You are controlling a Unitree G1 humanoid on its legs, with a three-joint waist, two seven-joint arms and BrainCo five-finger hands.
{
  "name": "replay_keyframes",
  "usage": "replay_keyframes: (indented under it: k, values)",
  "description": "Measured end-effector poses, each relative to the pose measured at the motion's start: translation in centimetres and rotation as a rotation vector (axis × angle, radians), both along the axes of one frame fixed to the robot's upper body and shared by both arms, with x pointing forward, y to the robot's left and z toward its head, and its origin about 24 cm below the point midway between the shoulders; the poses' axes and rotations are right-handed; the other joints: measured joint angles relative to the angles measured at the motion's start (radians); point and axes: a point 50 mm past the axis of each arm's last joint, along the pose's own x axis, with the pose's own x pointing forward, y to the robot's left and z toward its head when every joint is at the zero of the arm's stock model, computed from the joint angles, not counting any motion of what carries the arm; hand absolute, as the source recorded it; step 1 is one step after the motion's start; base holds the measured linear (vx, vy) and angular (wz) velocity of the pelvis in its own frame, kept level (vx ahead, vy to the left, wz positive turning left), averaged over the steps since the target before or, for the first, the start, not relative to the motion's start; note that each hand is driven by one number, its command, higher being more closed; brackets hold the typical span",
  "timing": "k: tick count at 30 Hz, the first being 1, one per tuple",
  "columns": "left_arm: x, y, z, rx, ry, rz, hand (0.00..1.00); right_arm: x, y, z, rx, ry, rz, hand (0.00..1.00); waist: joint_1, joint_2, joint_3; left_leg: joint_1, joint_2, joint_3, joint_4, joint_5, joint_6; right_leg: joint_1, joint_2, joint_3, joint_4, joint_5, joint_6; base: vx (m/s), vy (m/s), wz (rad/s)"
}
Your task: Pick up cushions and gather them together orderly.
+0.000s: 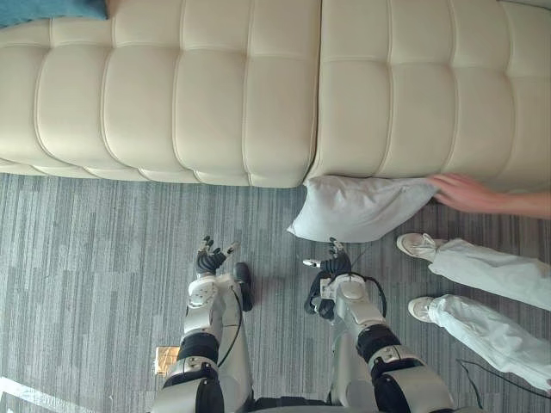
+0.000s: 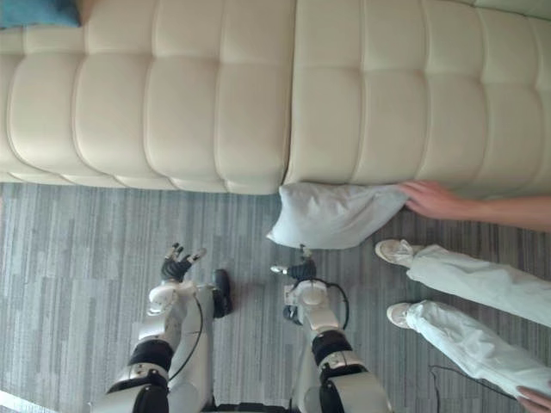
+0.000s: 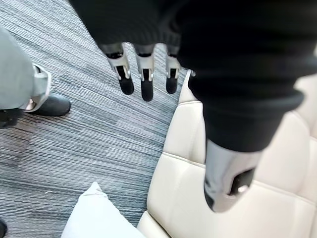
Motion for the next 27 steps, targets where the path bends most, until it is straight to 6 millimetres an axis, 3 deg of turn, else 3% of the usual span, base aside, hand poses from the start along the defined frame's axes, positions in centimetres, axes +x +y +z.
replay_keyframes:
  k: [7, 11, 15, 17, 22, 27]
  values:
    - [-1.8, 0.1, -1.1, 0.029, 0.032, -0.018, 0.00, -2.2, -0.6, -2.0, 0.003, 0.065, -0.022, 0.00, -0.002, -0.001, 0.000, 0.111, -0.001, 0.036, -0.110, 0.025, -0.016, 0.096, 0.026, 0.007, -0.122, 0.032, 0.010, 0.00, -0.008, -0.09]
    - [-4.3, 0.6, -3.4, 0.032, 0.125, -0.009, 0.00, -5.1, -1.6, -4.2, 0.019, 0.146, -0.069, 0.00, -0.001, -0.009, -0.019, 0.224, -0.001, 0.067, -0.205, 0.040, -0.020, 0.199, 0.055, 0.014, -0.231, 0.070, 0.017, 0.13, -0.022, -0.15]
    - [-6.9, 0.6, -6.1, 0.012, 0.267, -0.005, 0.00, -8.1, -3.2, -6.4, 0.039, 0.243, -0.146, 0.00, -0.001, -0.015, -0.093, 0.299, -0.001, 0.088, -0.273, 0.052, -0.042, 0.269, 0.076, 0.014, -0.315, 0.083, 0.024, 0.20, -0.019, -0.10]
    - [-9.2, 0.5, -8.2, -0.006, 0.378, -0.003, 0.00, -11.0, -4.3, -8.3, 0.051, 0.350, -0.209, 0.00, -0.002, -0.019, -0.184, 0.354, -0.009, 0.111, -0.334, 0.057, -0.050, 0.317, 0.089, 0.018, -0.383, 0.096, 0.035, 0.25, -0.019, -0.16]
    - [-12.7, 0.0, -10.7, -0.022, 0.541, -0.022, 0.00, -15.8, -5.4, -11.0, 0.082, 0.533, -0.289, 0.00, -0.009, -0.013, -0.298, 0.509, -0.044, 0.140, -0.481, 0.073, -0.072, 0.443, 0.107, 0.034, -0.504, 0.115, 0.052, 0.24, -0.011, -0.14]
    - [-15.2, 0.6, -11.9, -0.020, 0.631, -0.019, 0.00, -17.4, -6.6, -11.7, 0.088, 0.602, -0.329, 0.00, -0.014, -0.008, -0.333, 0.614, -0.050, 0.187, -0.555, 0.078, -0.079, 0.506, 0.129, 0.093, -0.571, 0.147, 0.048, 0.10, 0.012, -0.33]
